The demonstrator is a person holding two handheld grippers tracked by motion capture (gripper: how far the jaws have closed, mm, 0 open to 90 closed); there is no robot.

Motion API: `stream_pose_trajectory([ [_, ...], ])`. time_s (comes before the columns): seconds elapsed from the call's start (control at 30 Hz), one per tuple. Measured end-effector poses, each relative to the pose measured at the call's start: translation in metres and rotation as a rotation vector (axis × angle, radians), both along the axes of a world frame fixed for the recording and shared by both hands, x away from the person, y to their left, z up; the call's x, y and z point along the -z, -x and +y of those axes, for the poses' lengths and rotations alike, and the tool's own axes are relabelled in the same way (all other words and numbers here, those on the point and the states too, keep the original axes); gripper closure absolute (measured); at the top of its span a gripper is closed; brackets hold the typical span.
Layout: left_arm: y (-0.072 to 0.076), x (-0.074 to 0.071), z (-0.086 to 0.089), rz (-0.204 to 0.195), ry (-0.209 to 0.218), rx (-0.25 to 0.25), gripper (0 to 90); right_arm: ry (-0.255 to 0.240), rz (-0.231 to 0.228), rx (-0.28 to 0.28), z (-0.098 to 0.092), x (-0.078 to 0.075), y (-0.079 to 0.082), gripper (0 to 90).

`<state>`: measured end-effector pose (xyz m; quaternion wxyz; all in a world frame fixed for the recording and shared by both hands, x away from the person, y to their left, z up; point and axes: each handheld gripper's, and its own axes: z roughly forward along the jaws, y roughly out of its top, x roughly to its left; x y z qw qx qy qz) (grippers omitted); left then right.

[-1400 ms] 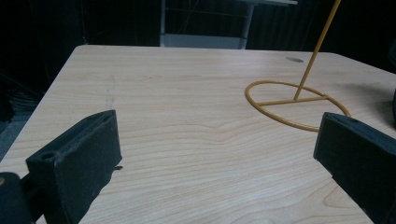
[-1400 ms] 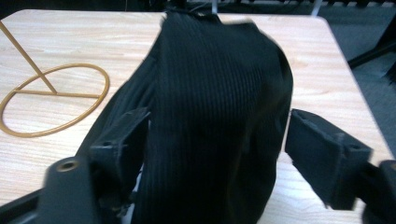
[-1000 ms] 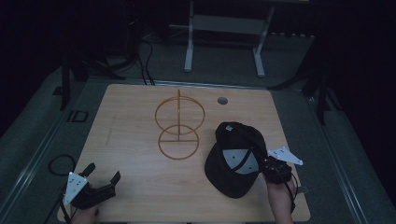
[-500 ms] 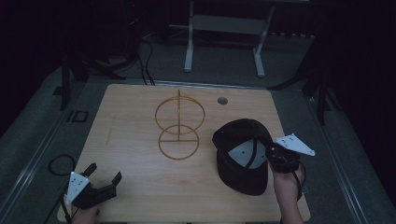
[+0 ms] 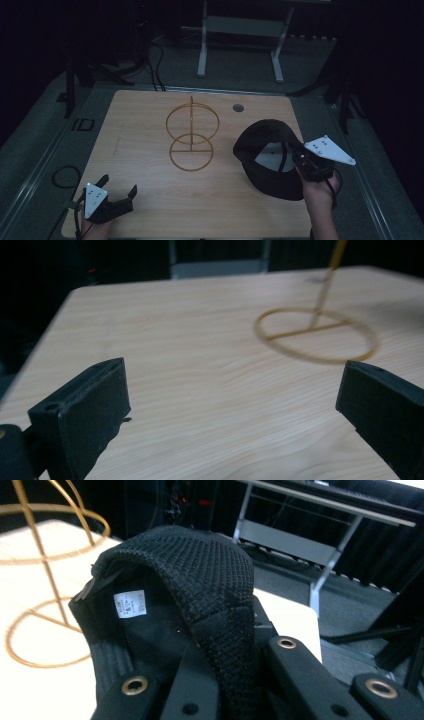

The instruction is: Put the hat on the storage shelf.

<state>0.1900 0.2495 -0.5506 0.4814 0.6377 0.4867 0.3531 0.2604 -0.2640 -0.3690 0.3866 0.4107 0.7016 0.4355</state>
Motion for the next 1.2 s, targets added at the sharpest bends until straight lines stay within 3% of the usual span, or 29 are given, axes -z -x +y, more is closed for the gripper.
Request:
stream_pose_trajectory([
  [0.13, 0.001, -0.01, -0.023, 0.035, 0.022, 0.096, 2.7, 0.015, -0.027, -0.023, 0.004, -0.011, 0.008, 88.5],
  [0.23, 0.004, -0.015, -0.041, 0.043, 0.064, 0.169, 4.1, 0.028, -0.044, -0.047, 0.008, -0.019, 0.016, 88.5],
  [0.4, 0.005, -0.026, -0.071, 0.165, 0.139, 0.266, 4.0, 0.021, -0.079, -0.102, 0.014, -0.031, 0.034, 88.5],
  [0.47, 0.005, -0.029, -0.079, 0.185, 0.15, 0.3, 4.2, 0.017, -0.079, -0.11, 0.014, -0.033, 0.036, 88.5],
  [0.53, 0.005, -0.035, -0.088, 0.19, 0.133, 0.32, 4.2, 0.014, -0.09, -0.129, 0.016, -0.036, 0.041, 88.5],
  [0.7, 0.005, -0.054, -0.1, 0.133, 0.123, 0.387, 5.7, -0.002, -0.102, -0.194, 0.022, -0.041, 0.055, 88.5],
  [0.87, 0.001, -0.078, -0.109, 0.064, 0.085, 0.434, 5.7, 0.005, -0.096, -0.26, 0.035, -0.037, 0.067, 88.4],
  [1.1, -0.004, -0.103, -0.12, 0.047, 0.095, 0.527, 7.2, 0.009, -0.082, -0.322, 0.049, -0.03, 0.071, 88.4],
  [1.2, -0.005, -0.111, -0.129, 0.042, 0.065, 0.57, 7.4, 0.01, -0.085, -0.354, 0.054, -0.028, 0.075, 88.4],
])
